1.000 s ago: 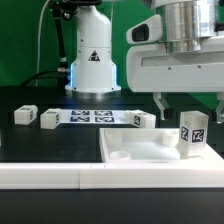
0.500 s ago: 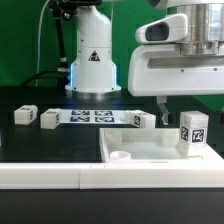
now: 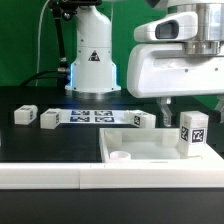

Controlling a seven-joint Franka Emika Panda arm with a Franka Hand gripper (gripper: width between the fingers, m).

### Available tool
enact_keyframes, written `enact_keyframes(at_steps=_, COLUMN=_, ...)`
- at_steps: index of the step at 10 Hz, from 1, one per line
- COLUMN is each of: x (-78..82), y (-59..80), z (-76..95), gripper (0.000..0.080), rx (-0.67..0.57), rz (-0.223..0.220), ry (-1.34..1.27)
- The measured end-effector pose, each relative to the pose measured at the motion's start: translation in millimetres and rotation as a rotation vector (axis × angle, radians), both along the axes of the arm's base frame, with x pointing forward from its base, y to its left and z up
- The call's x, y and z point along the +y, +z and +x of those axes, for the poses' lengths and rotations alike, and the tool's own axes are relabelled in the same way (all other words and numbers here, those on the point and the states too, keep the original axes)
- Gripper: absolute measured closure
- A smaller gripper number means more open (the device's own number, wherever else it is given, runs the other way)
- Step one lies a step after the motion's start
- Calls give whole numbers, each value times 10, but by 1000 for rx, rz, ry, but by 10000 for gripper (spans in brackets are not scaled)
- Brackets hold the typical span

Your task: Assemble one leg

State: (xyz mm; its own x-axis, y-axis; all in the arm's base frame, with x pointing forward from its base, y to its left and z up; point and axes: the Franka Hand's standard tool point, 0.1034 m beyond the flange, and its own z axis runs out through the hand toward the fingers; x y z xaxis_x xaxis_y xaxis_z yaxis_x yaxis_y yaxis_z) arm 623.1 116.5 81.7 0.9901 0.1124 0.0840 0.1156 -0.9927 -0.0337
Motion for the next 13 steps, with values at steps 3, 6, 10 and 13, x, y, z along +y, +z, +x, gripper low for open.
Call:
enact_keyframes(at_steps=3, x=2, y=0, z=0, gripper=508, rx=0, rz=1, ry=-4)
enact_keyframes(at_steps=6, x=3, y=0, z=0, gripper=508, rx=1, rz=3, ry=-28)
enact_keyframes(at_steps=10, x=-8, y=-15, z=-3, gripper=508, rx=30, rz=57, ry=-567)
enact_keyframes(at_steps=13, x=-17, y=-23, z=-8, gripper=508, rx=47, rz=81, ry=-908)
